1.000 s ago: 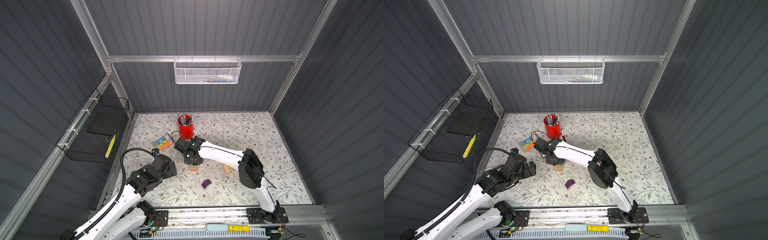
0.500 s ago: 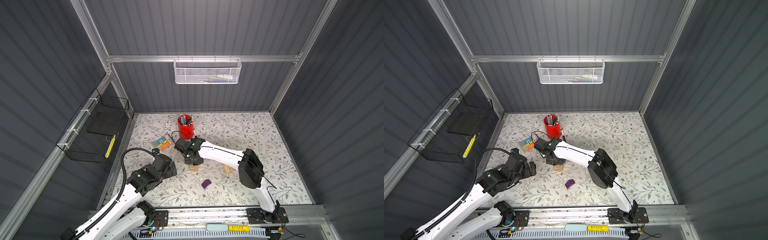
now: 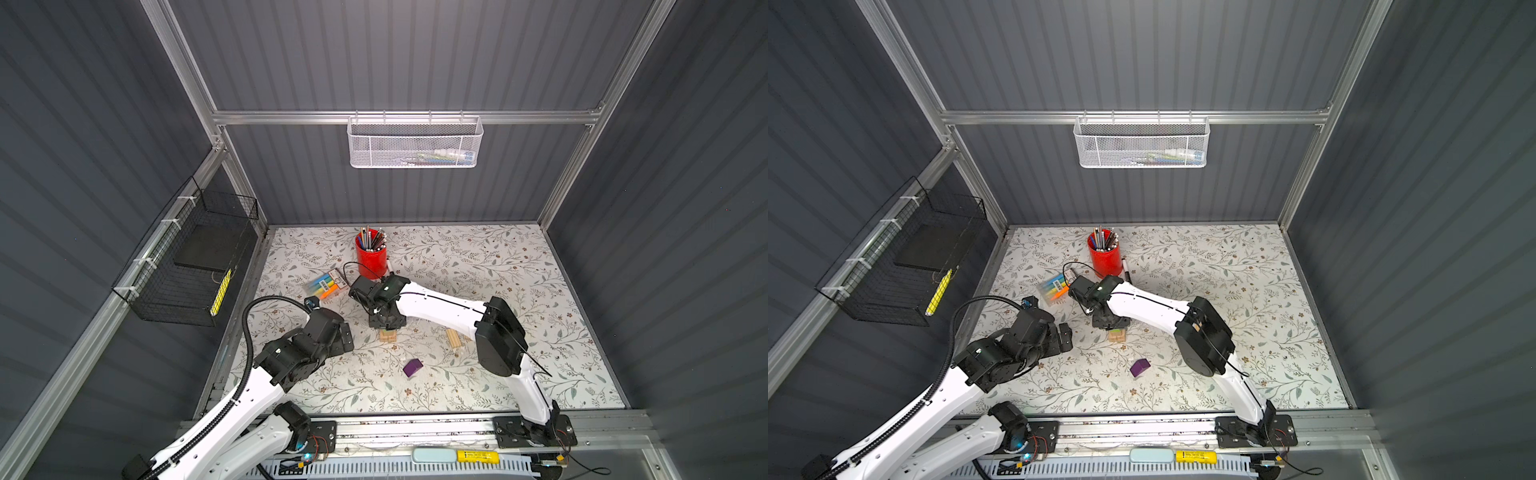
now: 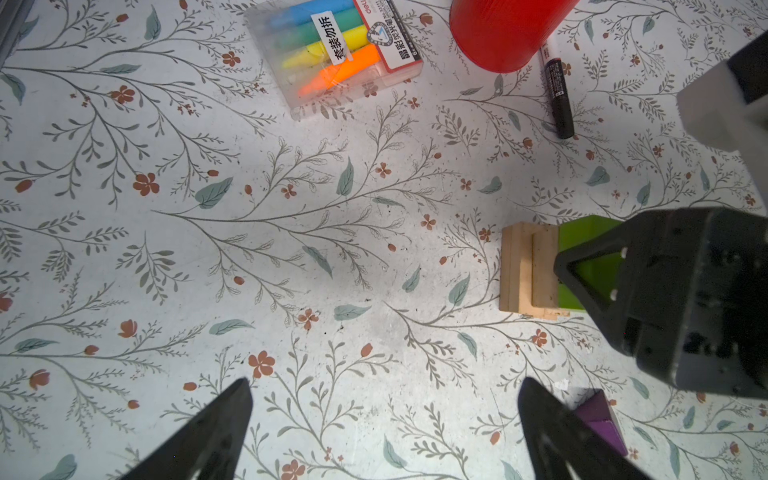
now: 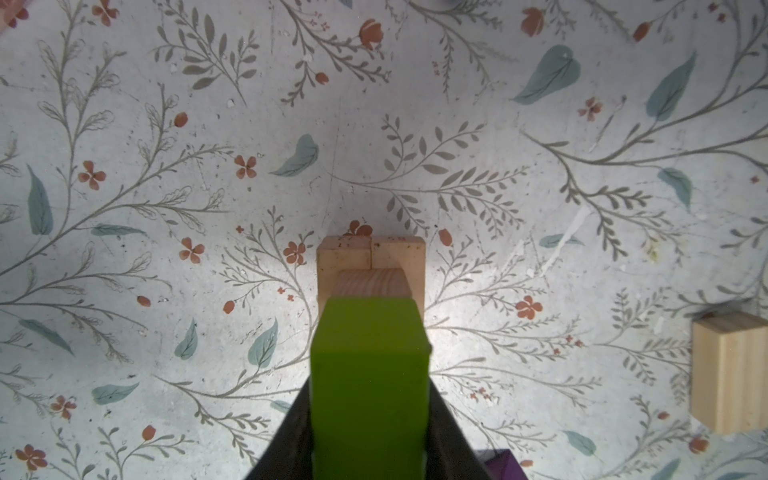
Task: Build the wood block tower
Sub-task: 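Lower the green block beside the wooden blocks with the right gripper, then open the right gripper and lift it away from the green block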
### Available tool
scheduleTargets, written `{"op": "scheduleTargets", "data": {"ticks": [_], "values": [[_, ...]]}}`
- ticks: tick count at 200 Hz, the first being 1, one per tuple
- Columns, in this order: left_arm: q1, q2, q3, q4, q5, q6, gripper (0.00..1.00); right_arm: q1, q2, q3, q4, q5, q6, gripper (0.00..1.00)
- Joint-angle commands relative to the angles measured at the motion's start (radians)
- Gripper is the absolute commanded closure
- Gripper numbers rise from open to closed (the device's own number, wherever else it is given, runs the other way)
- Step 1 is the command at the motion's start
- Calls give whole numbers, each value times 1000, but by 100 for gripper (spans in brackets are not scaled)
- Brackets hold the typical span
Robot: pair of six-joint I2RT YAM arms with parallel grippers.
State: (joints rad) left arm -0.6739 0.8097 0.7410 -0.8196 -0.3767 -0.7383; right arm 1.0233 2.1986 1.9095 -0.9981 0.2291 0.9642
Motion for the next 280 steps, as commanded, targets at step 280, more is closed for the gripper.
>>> {"op": "scheduleTargets", "data": {"ticks": [280], "values": [[5, 13, 25, -16, -24, -8, 0, -23, -18, -64, 36, -44, -3, 56]]}}
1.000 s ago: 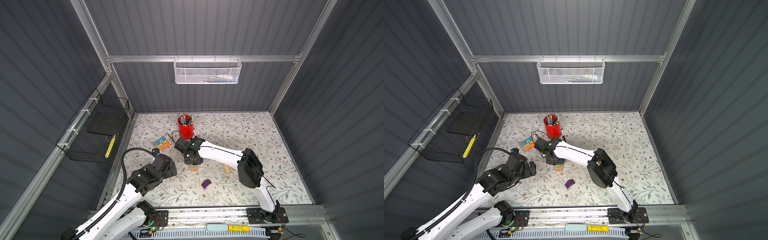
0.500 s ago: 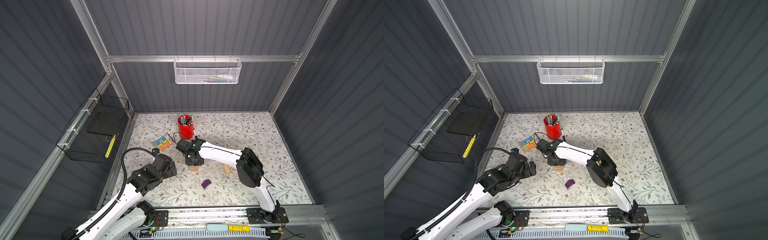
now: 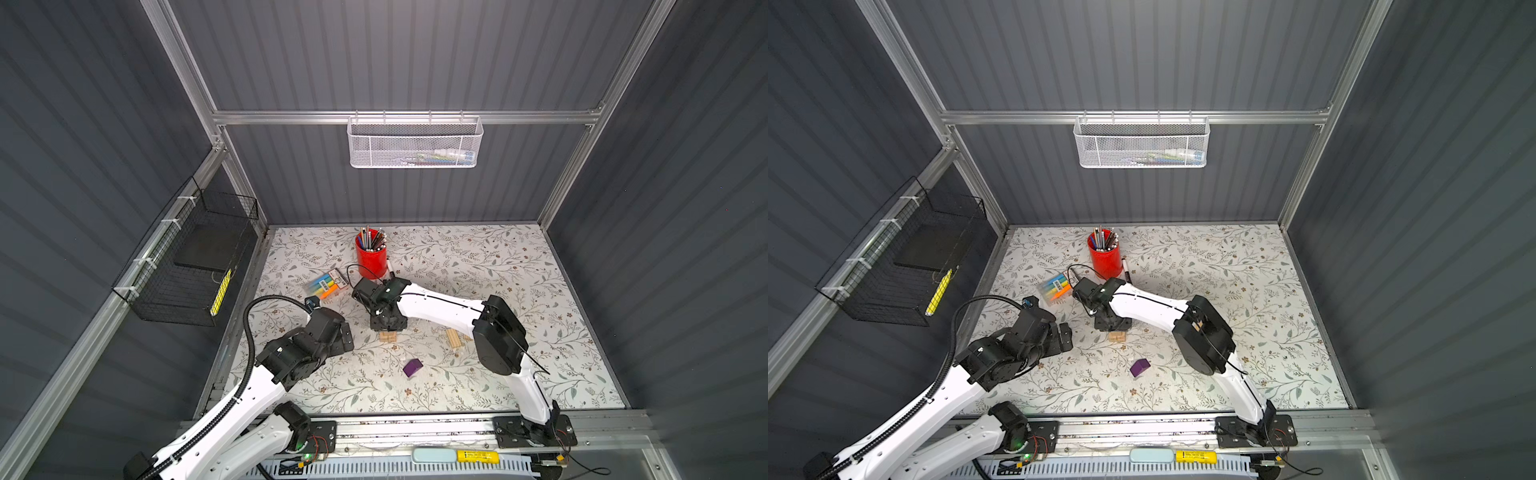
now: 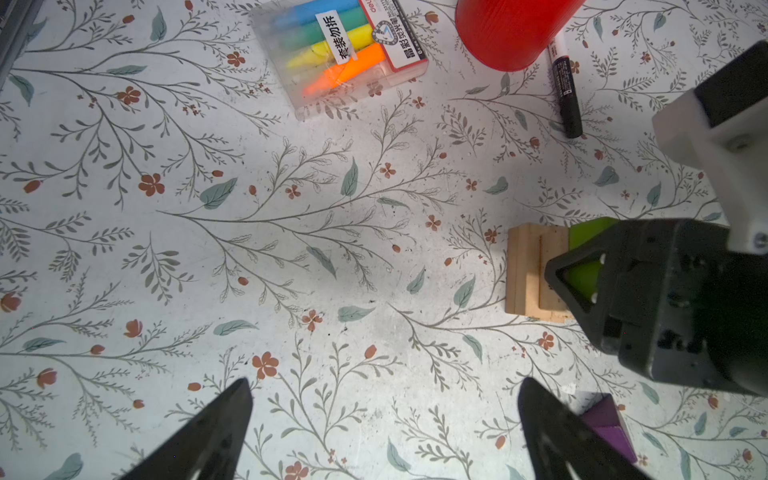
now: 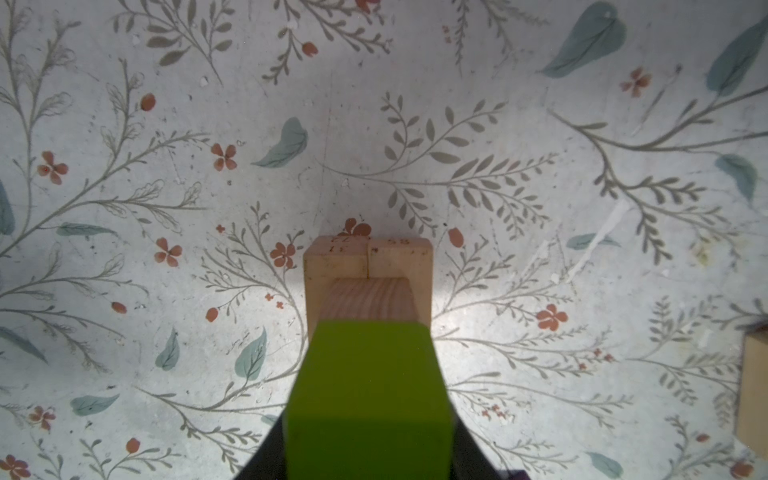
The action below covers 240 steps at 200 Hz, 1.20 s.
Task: Build the wood block tower
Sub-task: 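Open the right gripper and lift it away from the green block, then grasp a small lying wooden block with the right gripper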
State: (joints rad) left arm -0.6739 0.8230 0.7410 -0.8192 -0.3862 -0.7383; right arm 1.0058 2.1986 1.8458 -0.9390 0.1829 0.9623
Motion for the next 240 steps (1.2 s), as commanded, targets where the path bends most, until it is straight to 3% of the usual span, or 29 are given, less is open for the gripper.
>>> {"op": "scheduleTargets", "data": {"ticks": [1, 95, 171, 205, 240], "values": [[4, 0, 26, -17, -14, -7, 0, -5, -19, 1, -22, 2, -2, 56], [4, -7, 82, -40, -3, -1, 0, 5, -285, -133, 63, 29, -49, 30], [3, 70, 137, 58, 128, 56, 0, -45, -646, -463, 128, 117, -154, 13], [-11, 113, 122, 142, 212, 74, 0, -115, -777, -665, 181, 86, -188, 7], [-92, 173, 135, 188, 194, 74, 0, -208, -865, -847, 264, 15, -235, 1]]}}
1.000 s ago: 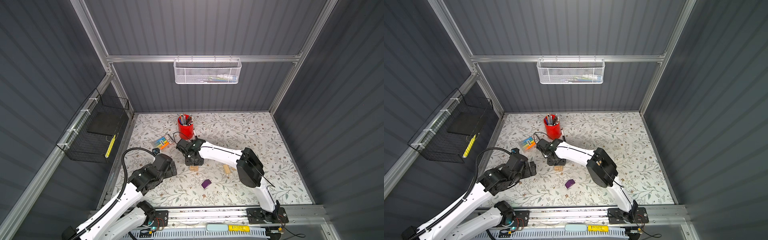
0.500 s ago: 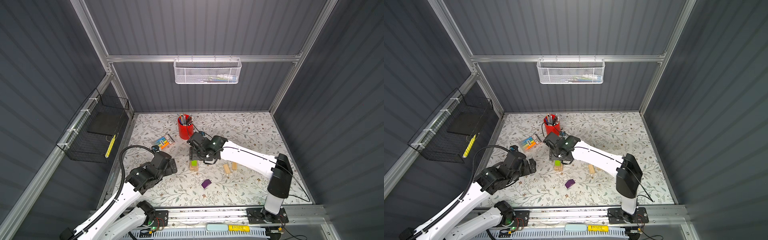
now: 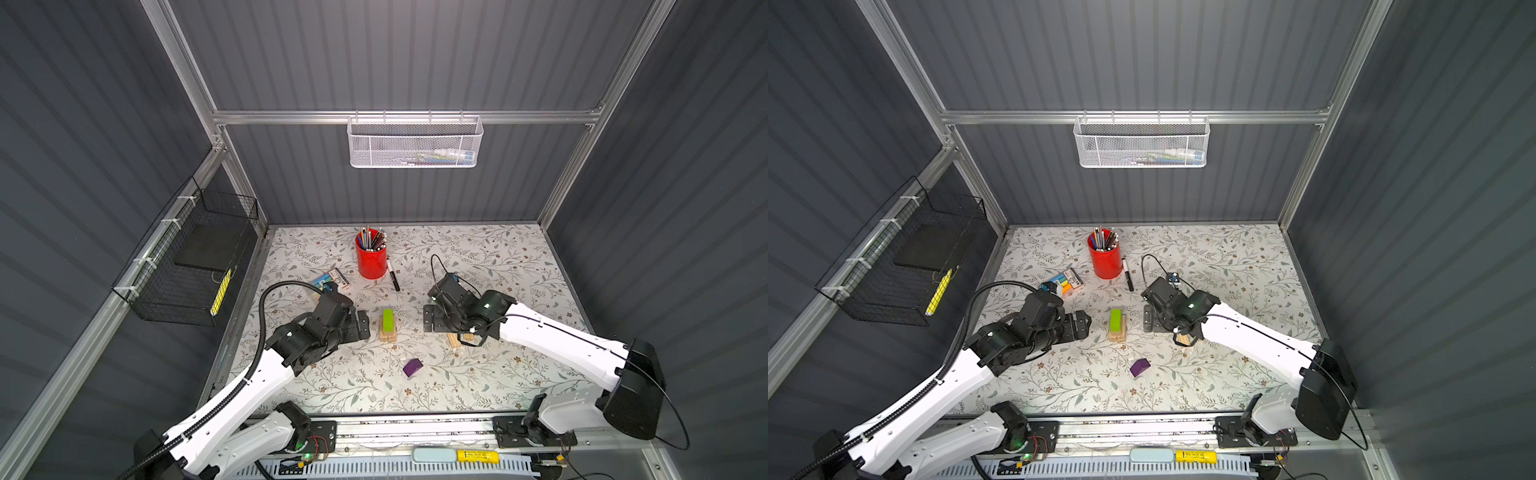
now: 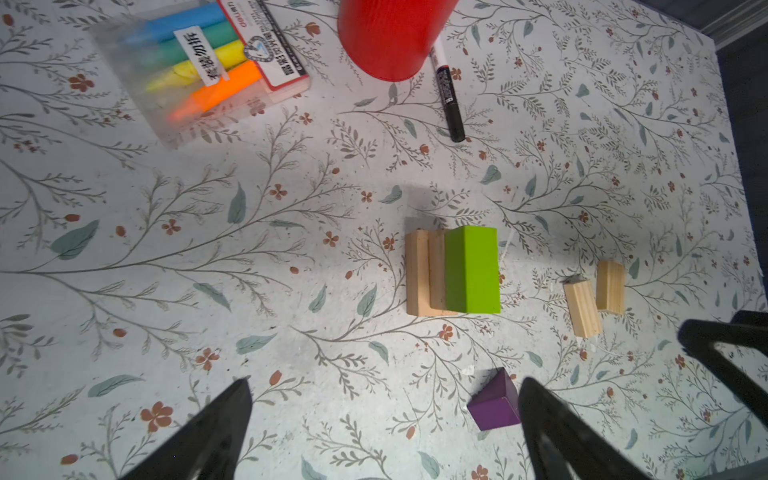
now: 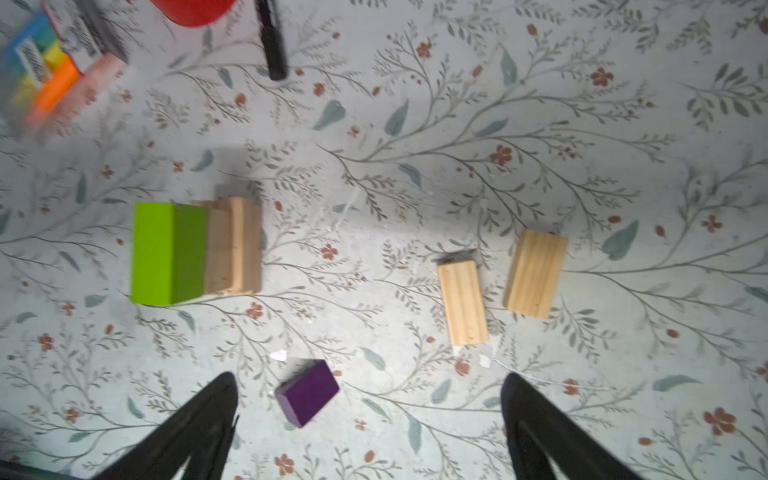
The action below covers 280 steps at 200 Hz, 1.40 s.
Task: Build the wood block tower
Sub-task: 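Grasp a small lying wooden block with the right gripper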
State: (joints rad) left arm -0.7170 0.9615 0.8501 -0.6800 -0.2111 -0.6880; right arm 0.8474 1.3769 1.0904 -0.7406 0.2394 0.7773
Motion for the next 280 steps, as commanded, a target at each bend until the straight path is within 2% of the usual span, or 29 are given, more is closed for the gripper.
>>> {"op": "scheduleTargets", "data": {"ticks": [1, 26, 58, 86, 116, 158, 232, 280], "values": [[-52, 36, 27, 51, 17, 25, 0, -53, -44, -96, 68, -43, -52, 1], [-111, 85, 54, 65, -9, 17, 0, -123, -61, -191, 143, -120, -95, 1], [-137, 123, 58, 96, -5, 5, 0, -169, -21, -247, 228, -191, -162, 1], [-151, 146, 64, 108, -8, 0, 0, -169, 77, -221, 218, -167, -200, 6], [-157, 168, 71, 111, -8, 4, 0, -168, 172, -172, 198, -146, -220, 17], [-158, 168, 76, 99, -22, 11, 0, -168, 238, -135, 184, -104, -244, 28], [-158, 180, 90, 79, -38, 23, 0, -168, 326, -95, 154, -86, -247, 35], [-158, 184, 93, 70, -52, 26, 0, -131, 316, -104, 162, -134, -222, 44]]}}
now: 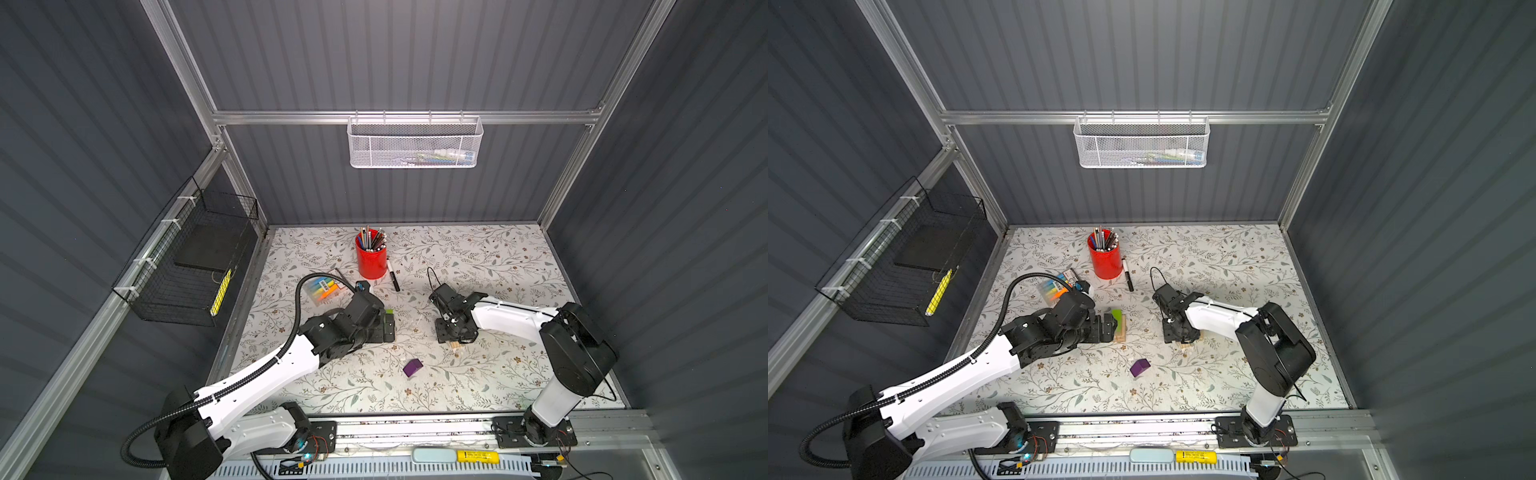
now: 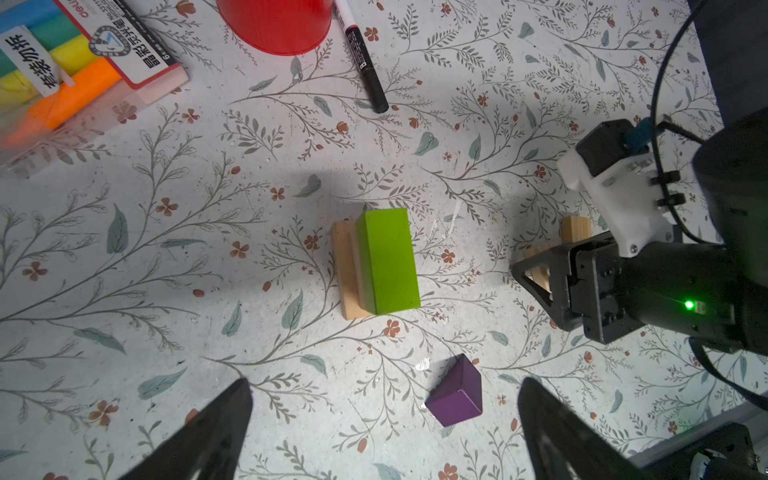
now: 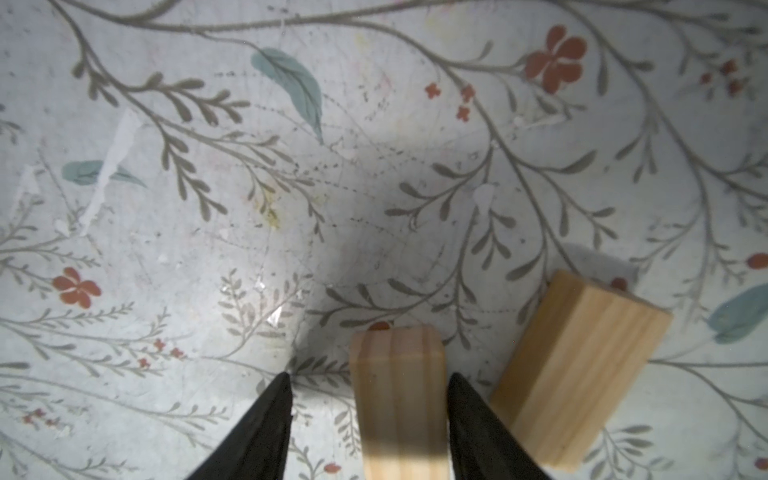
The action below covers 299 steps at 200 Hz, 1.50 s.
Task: Build the wood block tower
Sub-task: 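Grasp a small lying wooden block with the right gripper, then lift the wooden block and carry it over the block group with the right gripper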
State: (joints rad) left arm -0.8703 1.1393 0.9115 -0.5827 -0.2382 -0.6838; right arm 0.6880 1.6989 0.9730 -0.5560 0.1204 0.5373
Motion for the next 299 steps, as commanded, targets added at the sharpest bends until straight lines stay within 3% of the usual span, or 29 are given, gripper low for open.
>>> {"op": "scheduleTargets", "data": {"ticks": [1, 82, 175, 245, 299], "values": [[-4, 8, 33, -27, -26, 21, 0, 29, -6, 13, -21, -16, 20, 44], [-5, 9, 42, -57, -42, 24, 0, 41, -2, -16, -17, -7, 147, 57], [-5, 3, 32, -57, -49, 25, 0, 42, -24, -3, -45, 1, 144, 70], [-4, -30, 25, -115, -97, 31, 0, 85, -91, 148, -195, 18, 250, 71], [-3, -80, -4, -158, -137, 19, 0, 171, -16, 377, -305, 7, 296, 72]]}}
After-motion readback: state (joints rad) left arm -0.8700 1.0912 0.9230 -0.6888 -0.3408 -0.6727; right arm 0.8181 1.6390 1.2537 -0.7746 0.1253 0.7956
